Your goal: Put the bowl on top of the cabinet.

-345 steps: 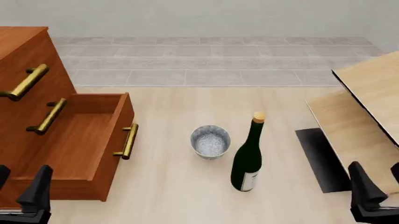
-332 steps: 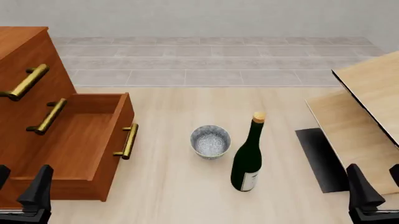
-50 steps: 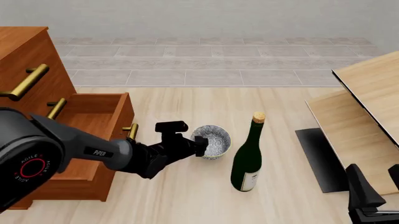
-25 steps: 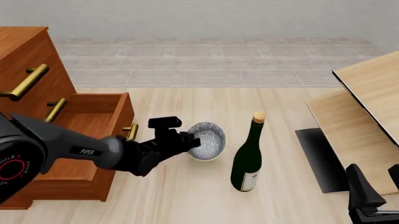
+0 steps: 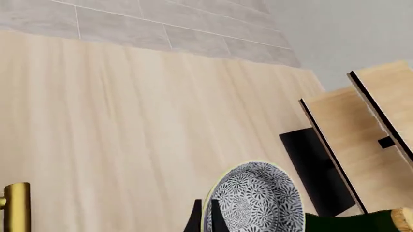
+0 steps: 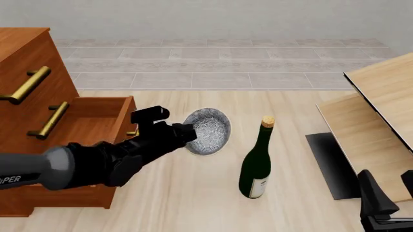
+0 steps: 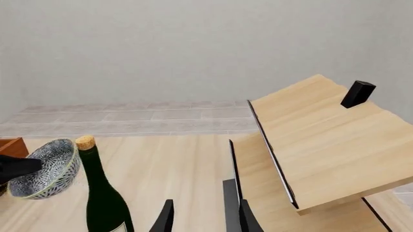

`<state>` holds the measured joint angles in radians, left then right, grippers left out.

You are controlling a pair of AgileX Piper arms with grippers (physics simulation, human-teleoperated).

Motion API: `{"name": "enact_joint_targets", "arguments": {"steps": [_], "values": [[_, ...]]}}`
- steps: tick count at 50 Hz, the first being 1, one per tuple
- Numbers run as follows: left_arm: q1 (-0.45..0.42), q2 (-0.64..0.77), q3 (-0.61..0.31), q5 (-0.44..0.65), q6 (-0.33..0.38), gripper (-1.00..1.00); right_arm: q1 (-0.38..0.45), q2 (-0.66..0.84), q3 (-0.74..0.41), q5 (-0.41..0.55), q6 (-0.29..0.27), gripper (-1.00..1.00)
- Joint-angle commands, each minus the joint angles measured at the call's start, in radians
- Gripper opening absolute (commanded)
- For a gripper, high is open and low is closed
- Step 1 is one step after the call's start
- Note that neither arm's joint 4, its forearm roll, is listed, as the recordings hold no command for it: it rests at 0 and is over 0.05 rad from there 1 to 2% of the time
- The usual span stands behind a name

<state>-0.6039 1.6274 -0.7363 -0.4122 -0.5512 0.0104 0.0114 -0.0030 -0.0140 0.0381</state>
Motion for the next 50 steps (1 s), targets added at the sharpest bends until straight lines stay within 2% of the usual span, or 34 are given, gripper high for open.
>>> {"name": "enact_joint_targets", "arguments": {"steps": [1,13,18,20,22,24,26,28,29,31,32,33,34,36,37,39,42,44,45,48,50], "values": [[-0.017,-0.236,0.087,0.053,-0.011,-1.00,-0.001,0.000,0.000,-0.001,0.002,1.00],[-0.023,-0.477,0.178,0.168,0.048,-1.00,-0.002,-0.007,0.001,0.001,0.000,1.00],[-0.019,-0.588,0.188,0.270,0.061,-1.00,-0.002,-0.008,0.002,0.001,-0.001,1.00],[0.035,-0.624,0.167,0.368,0.092,-1.00,-0.001,-0.008,0.002,0.002,-0.002,1.00],[0.034,-0.697,0.155,0.431,0.125,-1.00,0.000,-0.008,0.002,0.002,-0.002,1.00],[0.043,-0.719,0.141,0.497,0.094,-1.00,0.002,-0.008,0.002,0.002,-0.003,1.00],[0.046,-0.740,0.115,0.555,0.110,-1.00,0.002,-0.006,0.002,0.001,-0.004,1.00],[0.105,-0.760,0.088,0.620,0.134,-1.00,0.003,-0.005,0.001,0.001,-0.003,1.00],[0.135,-0.773,0.070,0.646,0.175,-1.00,0.003,-0.004,0.000,0.000,-0.003,1.00],[0.235,-0.802,0.048,0.718,0.196,-1.00,0.003,-0.007,0.001,0.002,-0.004,1.00],[0.275,-0.800,0.031,0.753,0.233,-1.00,0.003,-0.007,0.001,0.002,-0.004,1.00],[0.275,-0.800,0.030,0.753,0.233,-1.00,0.003,-0.007,0.001,0.002,-0.004,1.00],[0.285,-0.802,0.003,0.806,0.249,-1.00,0.002,-0.008,0.001,0.002,-0.003,1.00],[0.277,-0.815,-0.013,0.830,0.242,-1.00,0.002,-0.008,0.001,0.002,-0.003,1.00],[0.296,-0.821,-0.031,0.856,0.256,-1.00,0.002,-0.008,0.001,0.002,-0.003,1.00],[0.322,-0.827,-0.064,0.900,0.229,-1.00,0.002,-0.008,0.000,0.001,-0.003,1.00],[0.329,-0.811,-0.125,0.969,0.255,-1.00,0.002,-0.009,0.000,0.001,-0.001,1.00],[0.361,-0.799,-0.149,0.999,0.244,-1.00,0.001,-0.009,0.000,0.001,-0.001,1.00],[0.334,-0.781,-0.164,1.014,0.207,-1.00,0.001,-0.009,-0.001,0.001,-0.001,1.00],[0.348,-0.724,-0.193,1.059,0.142,-1.00,0.000,-0.008,-0.001,0.000,0.001,1.00],[0.400,-0.706,-0.237,1.087,0.163,-1.00,0.000,-0.009,0.000,-0.002,0.002,1.00]]}}
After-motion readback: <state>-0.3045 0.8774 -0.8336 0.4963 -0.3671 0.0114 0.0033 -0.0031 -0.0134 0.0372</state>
